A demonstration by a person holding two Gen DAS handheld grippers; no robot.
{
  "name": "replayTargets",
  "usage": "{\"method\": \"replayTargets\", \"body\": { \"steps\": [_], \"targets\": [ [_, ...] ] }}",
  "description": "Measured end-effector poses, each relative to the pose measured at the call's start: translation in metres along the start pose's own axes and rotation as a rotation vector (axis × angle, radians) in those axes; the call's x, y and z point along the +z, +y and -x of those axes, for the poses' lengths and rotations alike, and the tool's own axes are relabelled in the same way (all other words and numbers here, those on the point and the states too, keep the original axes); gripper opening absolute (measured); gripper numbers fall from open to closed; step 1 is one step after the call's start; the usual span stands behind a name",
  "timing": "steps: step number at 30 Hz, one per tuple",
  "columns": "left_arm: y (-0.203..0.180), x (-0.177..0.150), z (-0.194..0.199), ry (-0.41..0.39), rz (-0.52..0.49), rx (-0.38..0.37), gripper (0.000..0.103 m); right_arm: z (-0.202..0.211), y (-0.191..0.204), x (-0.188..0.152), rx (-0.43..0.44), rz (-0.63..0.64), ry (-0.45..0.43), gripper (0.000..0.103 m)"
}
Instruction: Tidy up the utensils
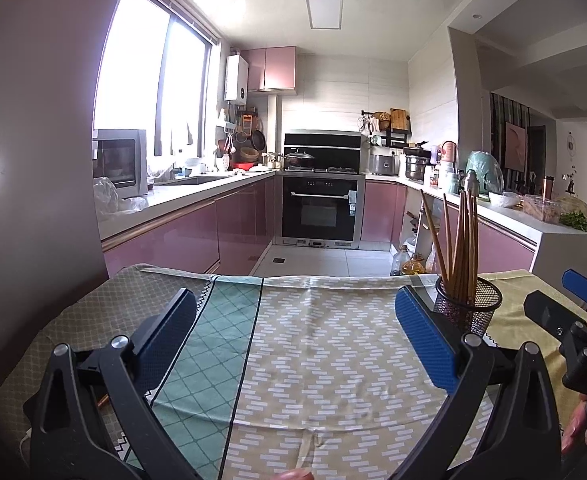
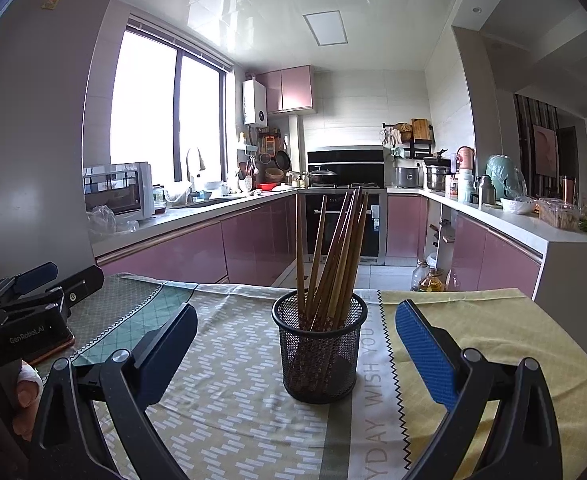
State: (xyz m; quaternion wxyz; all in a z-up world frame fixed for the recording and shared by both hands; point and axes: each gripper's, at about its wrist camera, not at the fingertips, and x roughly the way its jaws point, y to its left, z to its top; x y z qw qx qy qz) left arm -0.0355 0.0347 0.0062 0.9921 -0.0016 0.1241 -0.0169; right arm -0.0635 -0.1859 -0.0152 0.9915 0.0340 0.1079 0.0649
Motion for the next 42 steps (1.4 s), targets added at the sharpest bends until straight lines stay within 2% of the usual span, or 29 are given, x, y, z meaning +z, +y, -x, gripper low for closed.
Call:
{"method": "replayTargets", "body": {
  "steps": [42],
  "targets": [
    [0.002,0.002,0.013,0.001,0.003,-0.003,0.098,0.004,0.002,-0.002,-0.003,-0.016,0.005,0.096]
  ]
}}
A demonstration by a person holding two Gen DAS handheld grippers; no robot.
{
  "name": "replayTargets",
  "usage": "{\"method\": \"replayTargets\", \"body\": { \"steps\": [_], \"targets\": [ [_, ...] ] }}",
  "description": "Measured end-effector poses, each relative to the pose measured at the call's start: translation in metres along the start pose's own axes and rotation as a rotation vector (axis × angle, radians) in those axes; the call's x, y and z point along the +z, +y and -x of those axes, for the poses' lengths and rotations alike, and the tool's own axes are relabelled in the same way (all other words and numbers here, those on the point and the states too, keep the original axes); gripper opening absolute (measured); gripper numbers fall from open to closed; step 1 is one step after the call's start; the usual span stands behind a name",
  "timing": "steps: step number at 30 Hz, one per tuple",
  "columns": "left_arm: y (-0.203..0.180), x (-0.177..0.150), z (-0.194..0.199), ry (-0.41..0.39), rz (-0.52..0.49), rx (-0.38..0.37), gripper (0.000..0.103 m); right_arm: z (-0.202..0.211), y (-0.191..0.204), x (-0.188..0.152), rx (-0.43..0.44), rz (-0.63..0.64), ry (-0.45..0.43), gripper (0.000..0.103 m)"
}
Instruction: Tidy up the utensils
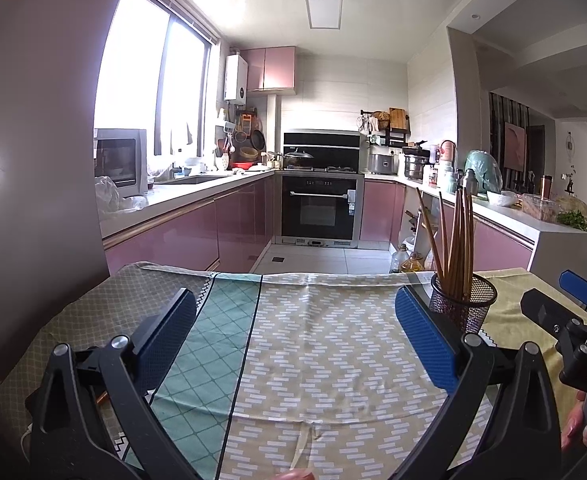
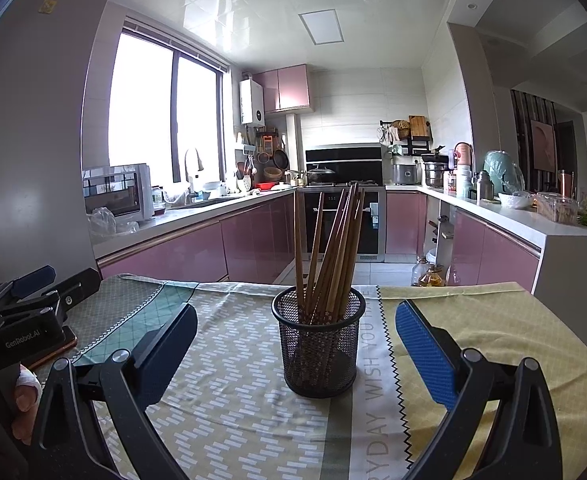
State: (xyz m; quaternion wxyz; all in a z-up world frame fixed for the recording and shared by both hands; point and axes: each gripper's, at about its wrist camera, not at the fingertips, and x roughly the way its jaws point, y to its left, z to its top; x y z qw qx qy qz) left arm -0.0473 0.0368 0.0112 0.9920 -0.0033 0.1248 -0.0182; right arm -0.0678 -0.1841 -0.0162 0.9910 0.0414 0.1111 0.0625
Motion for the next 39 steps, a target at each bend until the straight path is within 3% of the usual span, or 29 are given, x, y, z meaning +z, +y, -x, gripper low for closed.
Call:
{"method": "replayTargets", "body": {
  "steps": [39],
  "targets": [
    [-0.0039,-0.0031,-0.0038,0.010,-0.002,-0.005,0.098,-0.0013,-0.0021,-0.0012,-0.001,-0.002,-0.002,0.096]
  ]
}}
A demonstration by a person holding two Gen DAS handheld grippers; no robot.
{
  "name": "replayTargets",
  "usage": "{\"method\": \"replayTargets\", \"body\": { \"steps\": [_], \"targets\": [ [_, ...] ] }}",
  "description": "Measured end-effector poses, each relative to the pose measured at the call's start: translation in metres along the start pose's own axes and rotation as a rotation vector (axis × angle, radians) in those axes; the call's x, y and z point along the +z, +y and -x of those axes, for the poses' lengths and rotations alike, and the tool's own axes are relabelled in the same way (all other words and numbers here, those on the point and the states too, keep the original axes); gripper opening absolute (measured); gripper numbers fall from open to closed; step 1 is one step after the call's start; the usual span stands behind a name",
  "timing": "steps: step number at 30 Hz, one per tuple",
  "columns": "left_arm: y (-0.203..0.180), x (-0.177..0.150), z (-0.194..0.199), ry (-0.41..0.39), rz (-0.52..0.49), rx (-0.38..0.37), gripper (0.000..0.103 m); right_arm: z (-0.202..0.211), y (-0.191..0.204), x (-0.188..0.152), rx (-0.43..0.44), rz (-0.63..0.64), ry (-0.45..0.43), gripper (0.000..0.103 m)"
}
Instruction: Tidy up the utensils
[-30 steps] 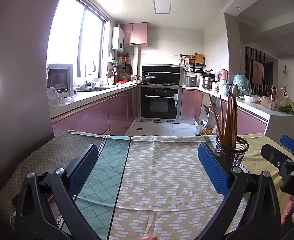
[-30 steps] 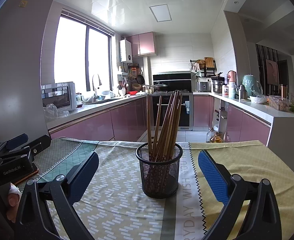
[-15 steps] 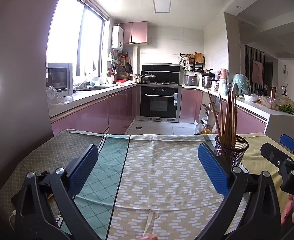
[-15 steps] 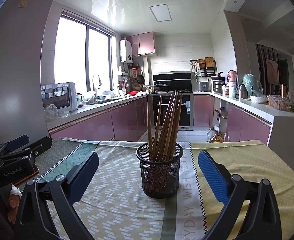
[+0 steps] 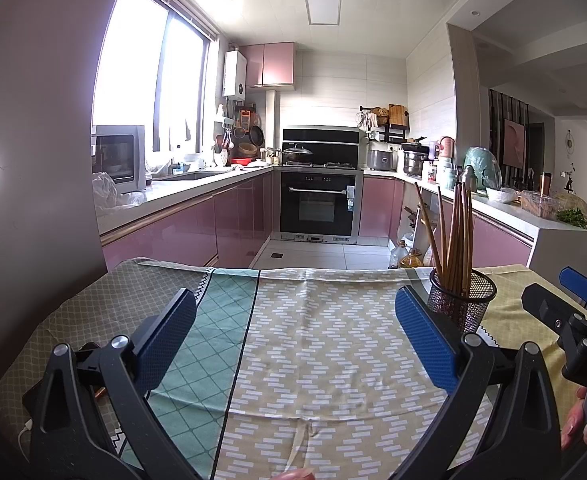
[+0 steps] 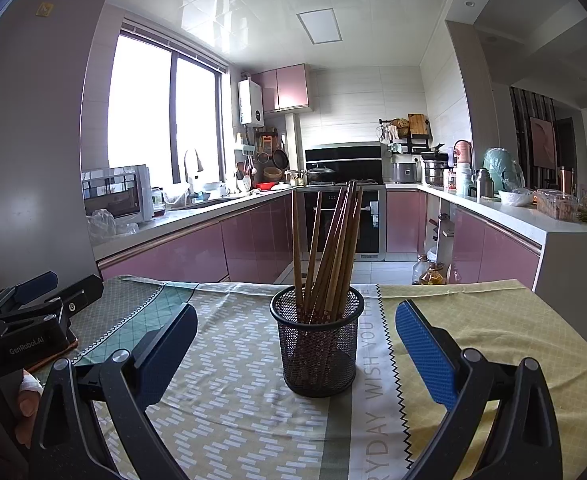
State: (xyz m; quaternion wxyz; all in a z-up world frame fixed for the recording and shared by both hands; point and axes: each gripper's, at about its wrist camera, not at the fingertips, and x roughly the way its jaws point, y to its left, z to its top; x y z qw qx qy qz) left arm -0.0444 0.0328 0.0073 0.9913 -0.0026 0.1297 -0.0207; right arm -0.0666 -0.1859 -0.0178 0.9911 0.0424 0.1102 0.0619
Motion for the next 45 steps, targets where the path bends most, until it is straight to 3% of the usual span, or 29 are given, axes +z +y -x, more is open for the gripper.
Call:
{"method": "replayTargets", "body": {
  "steps": [45],
  "targets": [
    [-0.0013,-0.0011,-0.0013,0.005,-0.002,-0.001,0.098,-0.0016,0.0011,-0.0013,-0.002,-0.005,-0.003,0.096]
  ]
}}
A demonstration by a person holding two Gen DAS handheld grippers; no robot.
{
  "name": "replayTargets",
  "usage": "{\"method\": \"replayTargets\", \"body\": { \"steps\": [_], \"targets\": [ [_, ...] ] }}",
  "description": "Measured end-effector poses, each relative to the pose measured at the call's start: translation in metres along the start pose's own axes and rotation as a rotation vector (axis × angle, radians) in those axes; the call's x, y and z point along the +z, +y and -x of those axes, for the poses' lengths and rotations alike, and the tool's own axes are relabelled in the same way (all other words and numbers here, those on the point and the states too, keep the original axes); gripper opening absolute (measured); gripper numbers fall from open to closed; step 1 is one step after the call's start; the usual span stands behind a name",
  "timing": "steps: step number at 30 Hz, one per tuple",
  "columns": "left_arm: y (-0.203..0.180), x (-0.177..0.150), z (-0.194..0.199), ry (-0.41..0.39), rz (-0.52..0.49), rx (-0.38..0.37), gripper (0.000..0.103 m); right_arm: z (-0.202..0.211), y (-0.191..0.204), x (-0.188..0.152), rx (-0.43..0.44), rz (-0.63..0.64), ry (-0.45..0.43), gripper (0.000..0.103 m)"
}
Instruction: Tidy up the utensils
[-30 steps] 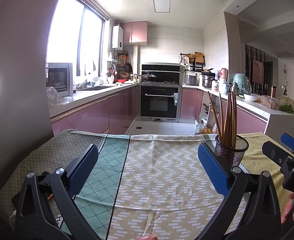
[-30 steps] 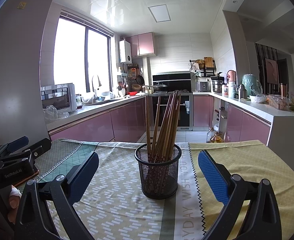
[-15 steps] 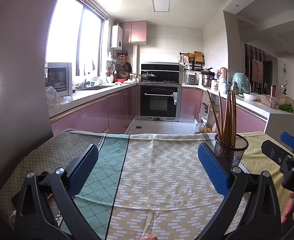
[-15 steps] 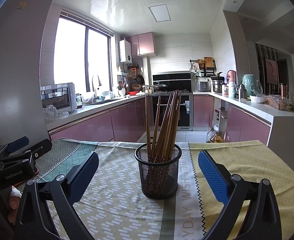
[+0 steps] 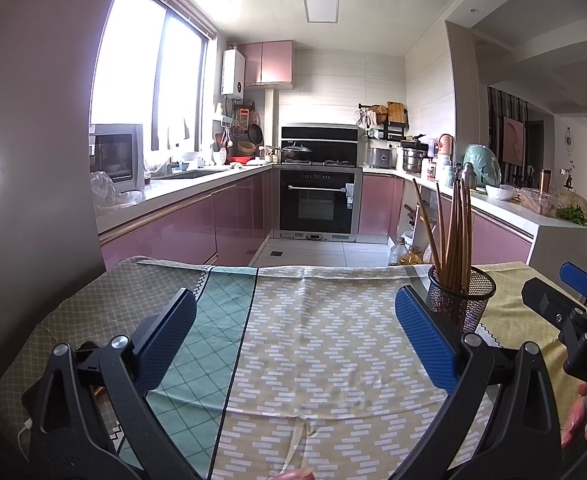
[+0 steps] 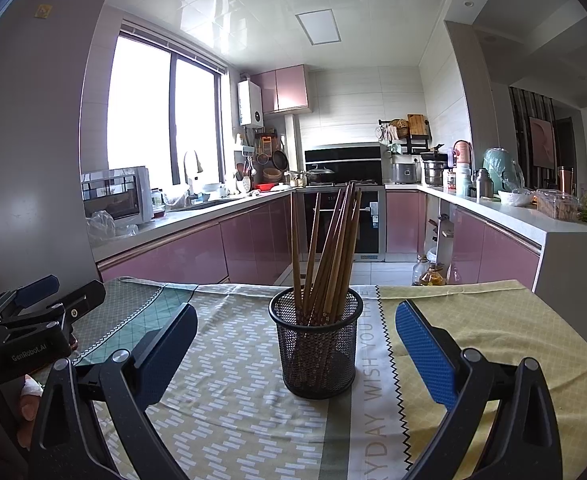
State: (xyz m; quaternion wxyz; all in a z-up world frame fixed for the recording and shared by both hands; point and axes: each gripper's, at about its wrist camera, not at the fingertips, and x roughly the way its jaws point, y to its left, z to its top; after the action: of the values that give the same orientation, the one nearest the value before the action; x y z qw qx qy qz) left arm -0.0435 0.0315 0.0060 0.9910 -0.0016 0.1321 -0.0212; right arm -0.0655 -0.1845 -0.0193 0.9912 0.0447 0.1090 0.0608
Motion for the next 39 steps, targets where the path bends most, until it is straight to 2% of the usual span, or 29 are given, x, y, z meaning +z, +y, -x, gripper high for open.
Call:
{"method": "replayTargets", "body": {
  "steps": [39],
  "targets": [
    [-0.0008,-0.0007,-0.0007,0.007,-0.001,-0.002,0.098,-0.0019,0.0059,-0.0024,0.004,-0.005,0.008,0.096]
  ]
}}
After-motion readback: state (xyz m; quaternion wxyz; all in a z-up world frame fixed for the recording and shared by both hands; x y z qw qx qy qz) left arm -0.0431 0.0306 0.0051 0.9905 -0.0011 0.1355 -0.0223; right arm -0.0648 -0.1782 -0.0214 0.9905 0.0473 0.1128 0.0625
